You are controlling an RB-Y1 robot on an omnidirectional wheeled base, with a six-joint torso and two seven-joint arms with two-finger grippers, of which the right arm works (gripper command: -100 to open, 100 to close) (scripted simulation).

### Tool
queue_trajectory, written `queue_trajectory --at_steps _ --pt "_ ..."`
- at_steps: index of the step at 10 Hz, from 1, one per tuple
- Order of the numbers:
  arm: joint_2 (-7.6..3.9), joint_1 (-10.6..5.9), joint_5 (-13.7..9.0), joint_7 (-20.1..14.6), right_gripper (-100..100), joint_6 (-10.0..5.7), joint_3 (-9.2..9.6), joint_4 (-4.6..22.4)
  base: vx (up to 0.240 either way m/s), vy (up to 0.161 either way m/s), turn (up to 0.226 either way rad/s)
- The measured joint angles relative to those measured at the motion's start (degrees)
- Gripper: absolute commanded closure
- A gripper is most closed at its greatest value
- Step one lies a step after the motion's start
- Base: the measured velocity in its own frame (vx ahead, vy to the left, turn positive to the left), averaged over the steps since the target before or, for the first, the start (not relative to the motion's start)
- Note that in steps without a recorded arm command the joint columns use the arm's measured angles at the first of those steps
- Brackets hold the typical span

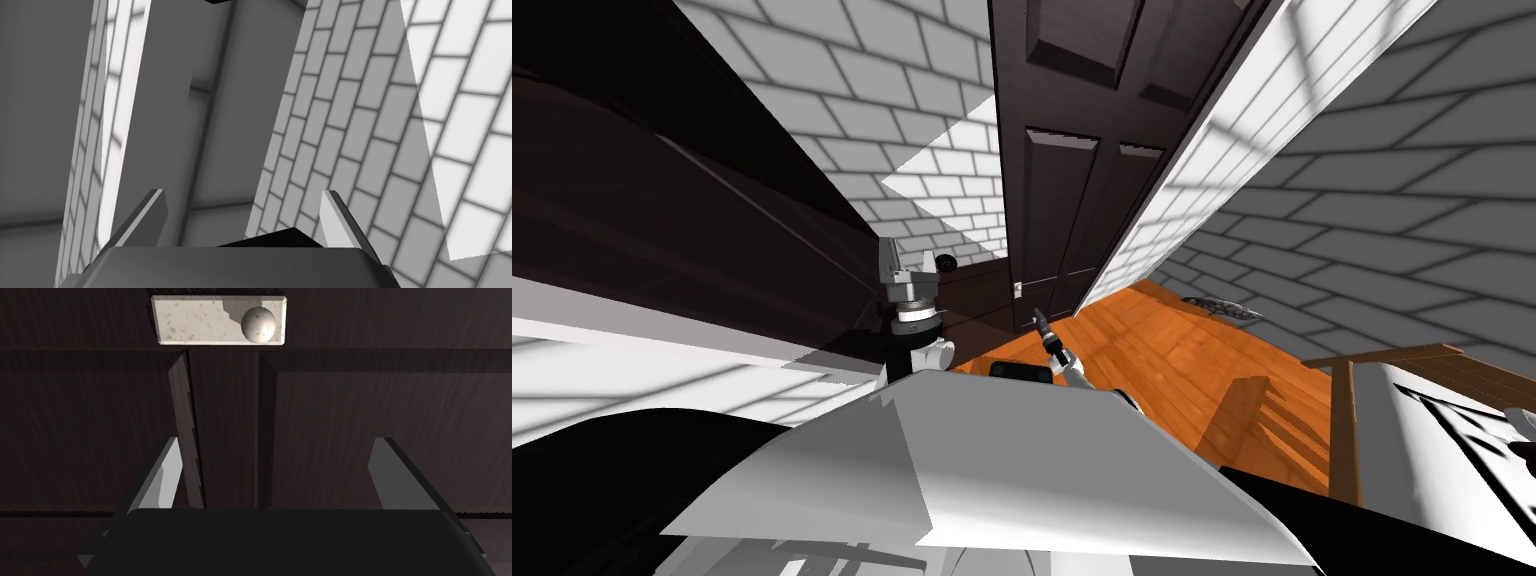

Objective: Push the door open

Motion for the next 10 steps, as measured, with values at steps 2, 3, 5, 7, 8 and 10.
queue_trajectory --at_steps 2,3,5,7,8,10 --pt "-0.78 0.53 -0.1 0.1 -100 0.47 -0.01 -0.9 0.161 0.117 0.027" --pt "-0.96 0.38 -0.2 0.3 -100 0.42 -0.15 -0.5 0.162 0.096 0.021" --pt "-1.28 0.30 -0.5 0.7 -100 0.11 -0.41 0.0 0.212 0.106 0.038" --pt "-1.19 0.19 -0.8 1.2 -100 -0.14 -0.72 0.5 0.204 0.067 0.036" --pt "-1.04 0.25 -0.9 1.4 -100 -0.10 -0.82 0.5 0.197 0.050 0.036" --pt "-0.51 0.34 -1.1 1.8 -100 -0.14 -1.05 0.6 0.195 0.104 0.031"
